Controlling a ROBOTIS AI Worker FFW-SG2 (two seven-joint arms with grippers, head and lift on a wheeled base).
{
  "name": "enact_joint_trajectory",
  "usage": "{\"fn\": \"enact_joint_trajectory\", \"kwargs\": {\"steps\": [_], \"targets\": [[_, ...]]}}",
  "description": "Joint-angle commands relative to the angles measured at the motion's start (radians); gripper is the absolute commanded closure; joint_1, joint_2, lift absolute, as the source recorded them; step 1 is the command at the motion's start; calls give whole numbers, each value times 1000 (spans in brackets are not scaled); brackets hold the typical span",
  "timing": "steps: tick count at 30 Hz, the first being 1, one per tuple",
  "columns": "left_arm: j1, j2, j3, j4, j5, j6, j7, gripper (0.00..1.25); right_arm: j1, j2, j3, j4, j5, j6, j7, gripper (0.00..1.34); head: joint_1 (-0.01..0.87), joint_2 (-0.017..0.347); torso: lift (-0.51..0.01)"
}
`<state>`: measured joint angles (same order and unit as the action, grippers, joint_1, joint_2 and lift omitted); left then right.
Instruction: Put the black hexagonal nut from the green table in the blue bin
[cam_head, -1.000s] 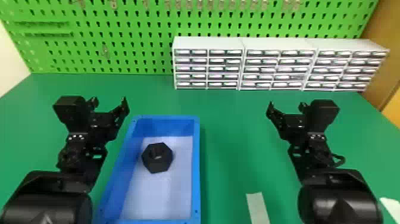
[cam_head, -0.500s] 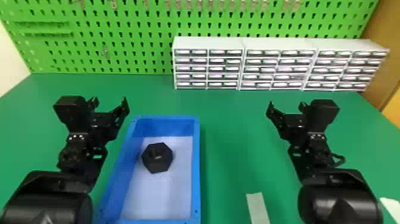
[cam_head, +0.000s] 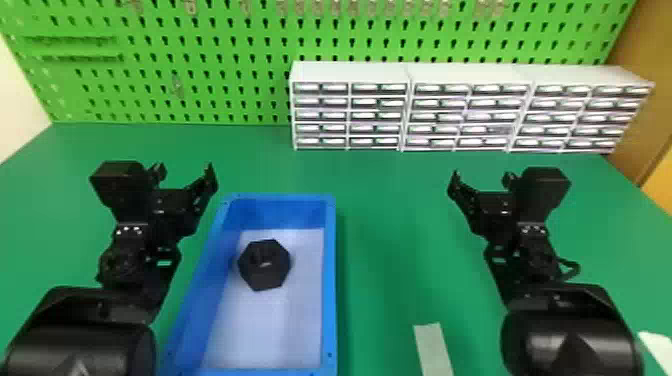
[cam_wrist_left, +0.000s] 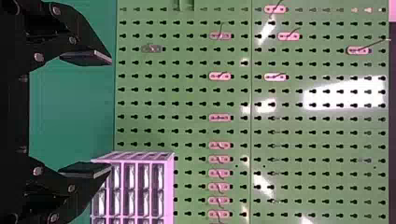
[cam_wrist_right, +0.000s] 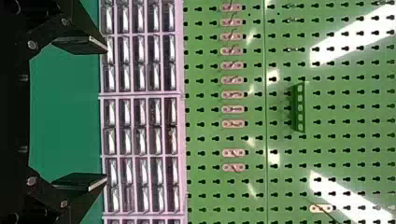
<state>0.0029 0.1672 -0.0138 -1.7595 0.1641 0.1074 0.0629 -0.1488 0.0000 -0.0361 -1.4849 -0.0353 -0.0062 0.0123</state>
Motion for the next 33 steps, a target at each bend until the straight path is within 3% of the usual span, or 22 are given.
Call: {"fn": "enact_joint_trajectory", "kwargs": {"steps": [1, 33], "targets": [[0, 0, 0, 0, 0, 0, 0, 444, 0, 1, 1, 0, 0, 0, 0, 308, 686, 52, -97], [-1, 0, 0, 0, 0, 3, 0, 443, -1, 1, 4, 3, -2, 2, 0, 309, 686, 52, -97]]}}
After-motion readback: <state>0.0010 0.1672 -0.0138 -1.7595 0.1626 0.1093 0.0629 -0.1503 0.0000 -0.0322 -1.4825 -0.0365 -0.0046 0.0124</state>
